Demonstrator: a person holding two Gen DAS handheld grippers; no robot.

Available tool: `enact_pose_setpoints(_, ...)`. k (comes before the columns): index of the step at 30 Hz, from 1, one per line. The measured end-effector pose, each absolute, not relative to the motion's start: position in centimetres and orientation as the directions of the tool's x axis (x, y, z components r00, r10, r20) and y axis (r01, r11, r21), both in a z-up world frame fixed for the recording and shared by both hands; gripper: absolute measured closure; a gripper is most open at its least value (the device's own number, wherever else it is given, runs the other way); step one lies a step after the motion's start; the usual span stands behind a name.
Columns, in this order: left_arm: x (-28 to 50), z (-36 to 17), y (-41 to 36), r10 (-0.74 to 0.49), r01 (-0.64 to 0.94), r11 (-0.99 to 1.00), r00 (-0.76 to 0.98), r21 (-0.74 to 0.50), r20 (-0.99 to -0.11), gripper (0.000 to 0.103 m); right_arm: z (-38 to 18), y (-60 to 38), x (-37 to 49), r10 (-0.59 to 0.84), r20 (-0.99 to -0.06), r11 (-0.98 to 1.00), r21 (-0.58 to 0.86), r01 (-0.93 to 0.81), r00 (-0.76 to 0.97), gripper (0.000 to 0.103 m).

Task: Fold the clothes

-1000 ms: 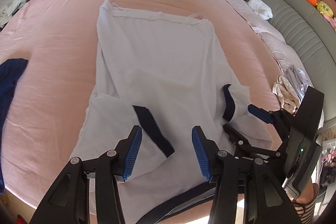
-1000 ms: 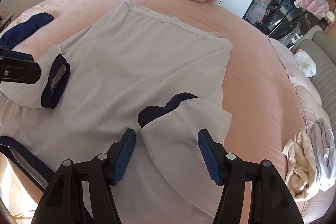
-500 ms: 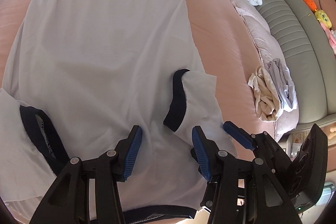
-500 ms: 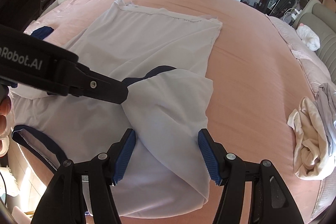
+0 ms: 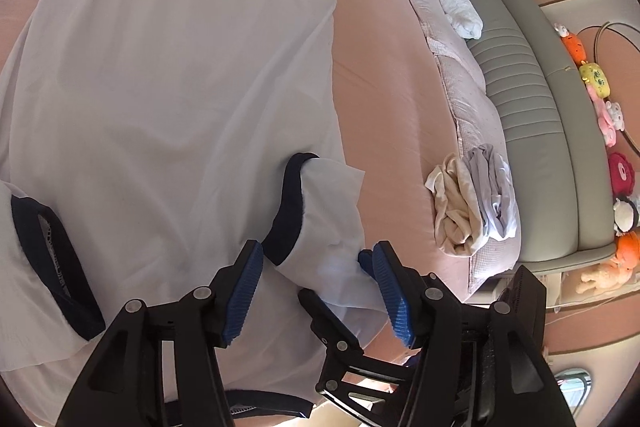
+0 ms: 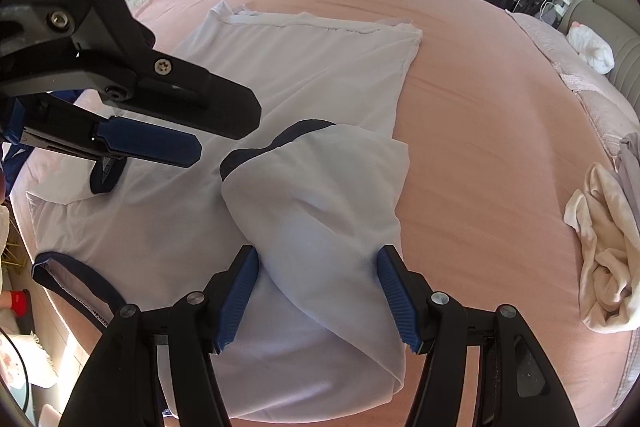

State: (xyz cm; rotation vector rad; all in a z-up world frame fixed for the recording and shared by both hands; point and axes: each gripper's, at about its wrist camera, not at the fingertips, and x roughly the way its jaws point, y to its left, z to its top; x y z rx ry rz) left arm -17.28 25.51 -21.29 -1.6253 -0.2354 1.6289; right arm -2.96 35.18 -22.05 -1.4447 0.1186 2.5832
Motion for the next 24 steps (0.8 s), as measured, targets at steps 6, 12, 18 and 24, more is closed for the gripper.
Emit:
enact_pose_setpoints(6, -17.0, -23.2, 26.4, 0.604, -0.388, -0.688, 0.164, -0.614, -0.780, 0.048, -22.0, 35.6, -3.2, 0.102, -0.854, -0.973, 0.020, -0.228, -0.511, 0.042)
enact_pose_setpoints(12, -17.2, -23.2, 26.6, 0.614, -0.386, -0.691, 0.134, -0.611, -0.778, 0.048, -21.9, 35.5, -3.2, 0.108, -0.855, -0.974, 0.010, -0.225, -0.507, 0.042)
enact_pose_setpoints(18, -17.7, -23.3, 27.1, 0.610, -0.381, -0.701, 0.120, -0.604, -0.783, 0.049, -22.1, 35.6, -3.4, 0.092, -0.852, -0.976, 0.025, -0.217, -0.516, 0.042)
enact_pose_setpoints(24, -17.7, -23.5, 26.9, 0.623, -0.365, -0.701, 0.106, -0.613, -0.775, 0.049, -22.2, 35.8, -3.7, 0.067, -0.842, -0.975, 0.059, -0.214, -0.536, 0.042)
